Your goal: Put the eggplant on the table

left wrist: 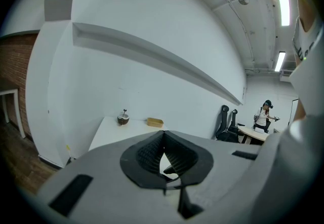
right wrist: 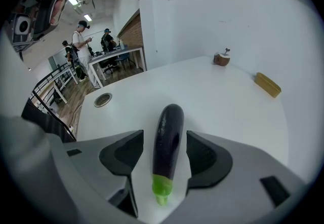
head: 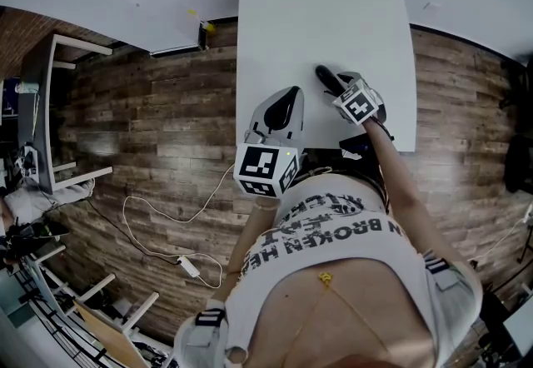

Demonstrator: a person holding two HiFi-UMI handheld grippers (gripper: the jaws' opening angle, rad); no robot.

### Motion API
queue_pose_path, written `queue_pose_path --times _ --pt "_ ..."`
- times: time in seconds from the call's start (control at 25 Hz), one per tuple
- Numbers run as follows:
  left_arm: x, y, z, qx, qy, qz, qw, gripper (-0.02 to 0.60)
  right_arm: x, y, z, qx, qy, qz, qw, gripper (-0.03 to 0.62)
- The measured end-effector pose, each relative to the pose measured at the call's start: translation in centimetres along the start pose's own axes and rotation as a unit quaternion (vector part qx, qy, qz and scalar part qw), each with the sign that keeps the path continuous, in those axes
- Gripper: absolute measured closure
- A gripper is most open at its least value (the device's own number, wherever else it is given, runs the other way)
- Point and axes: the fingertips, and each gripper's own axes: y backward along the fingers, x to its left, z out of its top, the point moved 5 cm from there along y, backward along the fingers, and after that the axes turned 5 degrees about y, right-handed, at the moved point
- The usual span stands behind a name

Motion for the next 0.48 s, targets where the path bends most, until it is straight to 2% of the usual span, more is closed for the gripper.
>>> queue_pose_path --times 0.2,0.48 --pt "-0.1 -0.2 0.0 0.003 -0.002 0.001 1.0 0.583 -0.7 1.7 1.4 -0.029 0.002 -0.009 1.0 0.355" --pt "0.1 -0.4 -0.3 0.009 -0.004 0.001 1.0 0.583 -1.0 4.2 3.6 -0.069 0.03 -0.026 0.997 0.356"
